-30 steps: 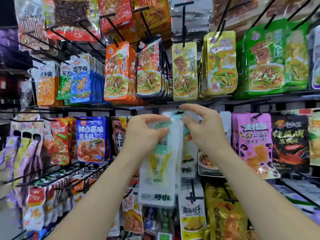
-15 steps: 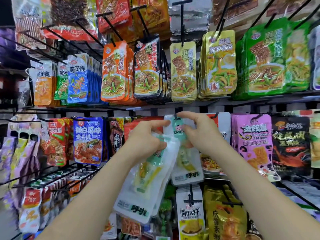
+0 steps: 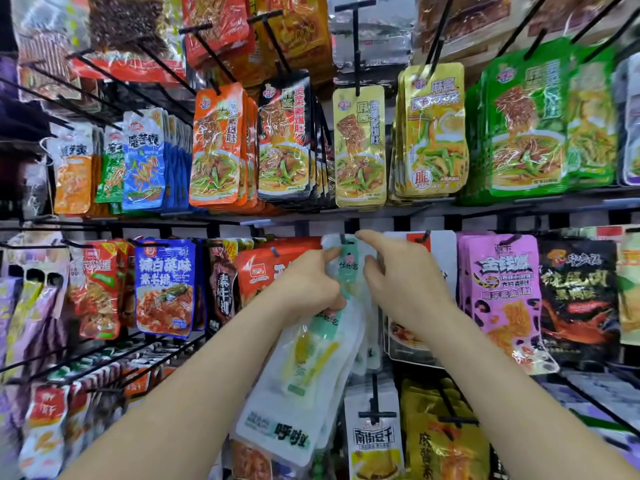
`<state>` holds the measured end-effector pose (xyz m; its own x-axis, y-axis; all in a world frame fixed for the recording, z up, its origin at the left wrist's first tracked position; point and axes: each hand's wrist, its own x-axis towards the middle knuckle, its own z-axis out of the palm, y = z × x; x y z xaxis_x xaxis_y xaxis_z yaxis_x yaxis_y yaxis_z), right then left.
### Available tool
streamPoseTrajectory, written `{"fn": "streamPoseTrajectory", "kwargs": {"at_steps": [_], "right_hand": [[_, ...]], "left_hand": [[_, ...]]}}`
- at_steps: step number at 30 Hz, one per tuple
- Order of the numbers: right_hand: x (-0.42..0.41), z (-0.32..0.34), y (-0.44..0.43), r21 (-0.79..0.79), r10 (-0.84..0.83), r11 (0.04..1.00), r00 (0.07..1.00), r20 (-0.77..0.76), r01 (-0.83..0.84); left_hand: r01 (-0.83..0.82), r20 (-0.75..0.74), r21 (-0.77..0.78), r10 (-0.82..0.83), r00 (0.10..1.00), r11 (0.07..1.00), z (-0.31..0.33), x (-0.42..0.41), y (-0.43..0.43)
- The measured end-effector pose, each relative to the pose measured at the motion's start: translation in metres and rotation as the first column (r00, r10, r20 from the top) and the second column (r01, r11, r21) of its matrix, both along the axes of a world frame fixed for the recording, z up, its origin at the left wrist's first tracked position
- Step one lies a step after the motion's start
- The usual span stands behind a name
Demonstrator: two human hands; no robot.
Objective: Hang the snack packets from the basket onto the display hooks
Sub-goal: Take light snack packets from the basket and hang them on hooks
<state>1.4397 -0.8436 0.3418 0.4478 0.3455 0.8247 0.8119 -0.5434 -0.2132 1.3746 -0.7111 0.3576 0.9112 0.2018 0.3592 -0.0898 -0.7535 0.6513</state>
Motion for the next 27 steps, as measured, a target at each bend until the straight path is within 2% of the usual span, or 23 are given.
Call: {"fn": "streamPoseTrajectory", "kwargs": {"at_steps": [3, 6, 10, 12, 16, 18, 20, 21, 23, 24, 27], "right_hand": [[0.008, 0.001, 0.006, 0.158, 0.244, 0.965, 0.942, -0.230, -0.211], [0.025, -0.003, 0.017, 0.316, 0.446, 0.891, 0.757, -0.478, -0.325], [0.039, -0.005, 0.030, 0.473, 0.591, 0.805, 0.557, -0.584, -0.359], [0.042, -0.005, 0.034, 0.467, 0.590, 0.806, 0.547, -0.593, -0.363], [0.047, -0.006, 0.036, 0.327, 0.439, 0.896, 0.700, -0.563, -0.299], [0.042, -0.007, 0.033, 0.289, 0.403, 0.914, 0.725, -0.558, -0.286], [0.028, -0.006, 0.024, 0.293, 0.427, 0.904, 0.705, -0.566, -0.312], [0.017, -0.005, 0.016, 0.327, 0.471, 0.882, 0.663, -0.582, -0.340], [-0.002, -0.008, 0.002, 0.419, 0.602, 0.797, 0.511, -0.614, -0.436], [-0.012, -0.010, -0.004, 0.437, 0.649, 0.755, 0.464, -0.603, -0.489], [-0.027, -0.019, -0.010, 0.472, 0.669, 0.744, 0.512, -0.539, -0.473]], "left_hand": [[-0.028, -0.018, 0.061, 0.030, 0.999, 0.998, 0.005, 0.007, -0.003], [-0.044, -0.043, 0.094, 0.049, 0.998, 0.995, 0.005, 0.011, -0.004], [-0.051, -0.042, 0.101, 0.055, 0.998, 0.994, 0.002, 0.014, -0.001], [-0.045, -0.028, 0.094, 0.048, 0.998, 0.995, 0.000, 0.012, 0.000], [-0.012, 0.079, 0.047, 0.008, 0.997, 0.999, -0.004, -0.002, -0.001], [-0.010, 0.189, 0.035, 0.003, 0.982, 0.999, -0.006, -0.013, 0.001], [0.033, 0.301, -0.067, -0.011, 0.954, 0.997, -0.010, -0.023, 0.005], [0.059, 0.343, -0.138, -0.008, 0.939, 0.989, -0.012, -0.027, 0.007], [0.099, 0.409, -0.247, 0.011, 0.912, 0.964, -0.016, -0.037, 0.011], [0.125, 0.441, -0.280, 0.011, 0.898, 0.952, -0.018, -0.041, 0.011], [0.159, 0.503, -0.294, 0.011, 0.864, 0.943, -0.024, -0.052, 0.010]]}}
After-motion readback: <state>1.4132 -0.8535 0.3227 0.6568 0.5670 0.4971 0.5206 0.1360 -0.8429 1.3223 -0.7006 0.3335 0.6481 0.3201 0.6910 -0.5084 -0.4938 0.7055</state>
